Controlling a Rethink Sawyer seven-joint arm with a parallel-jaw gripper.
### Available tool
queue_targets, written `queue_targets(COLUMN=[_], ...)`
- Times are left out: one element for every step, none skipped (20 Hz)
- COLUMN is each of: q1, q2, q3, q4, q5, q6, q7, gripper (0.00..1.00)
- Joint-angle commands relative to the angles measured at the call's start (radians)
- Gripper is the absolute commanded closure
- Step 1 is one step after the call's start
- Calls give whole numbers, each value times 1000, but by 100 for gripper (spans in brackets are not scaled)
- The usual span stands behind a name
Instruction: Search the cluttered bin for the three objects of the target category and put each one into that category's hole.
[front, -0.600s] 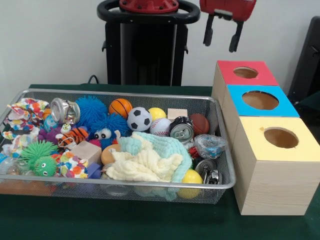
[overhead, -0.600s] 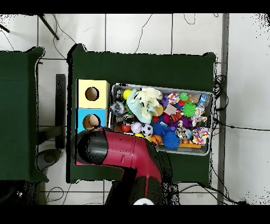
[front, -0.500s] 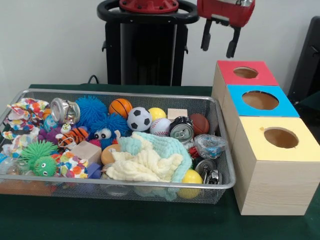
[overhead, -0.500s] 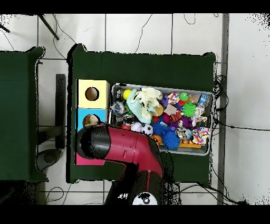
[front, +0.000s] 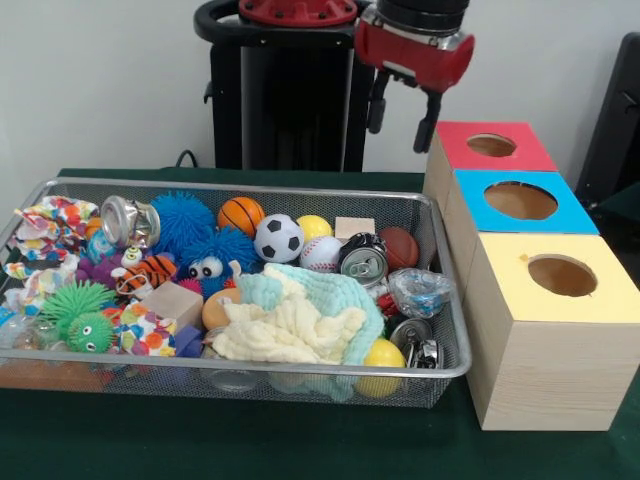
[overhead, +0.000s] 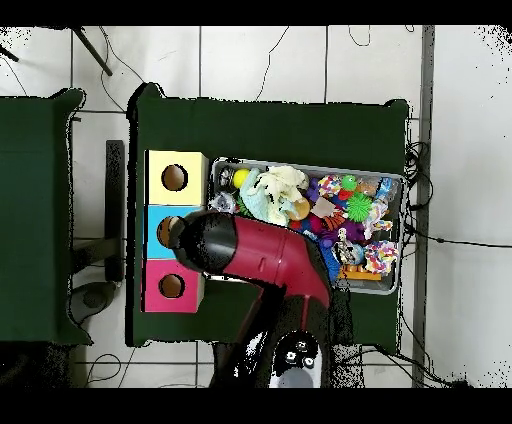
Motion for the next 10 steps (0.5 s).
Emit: queue_targets(q1=[-101,-113,-130,-142,-156,-167,-182,-196,-212,-228], q2=[75,79,85,88,93,96,105,111,123,130], q3=[22,28,36,41,47,51,58,65,75,82], q4=[-101,-102,-103,-99,-97,-92,-92,-89,-95,-95], q5=[9,3,-2,-7,-10,-16,-24,-30,-36,-44], q6=[24,16,10,3,-12,-30,-52,-68,-78,-92], q7=[126,110,92,81,70,62,50,37,22,6], gripper=[0,0,0,0,0,0,0,0,0,0])
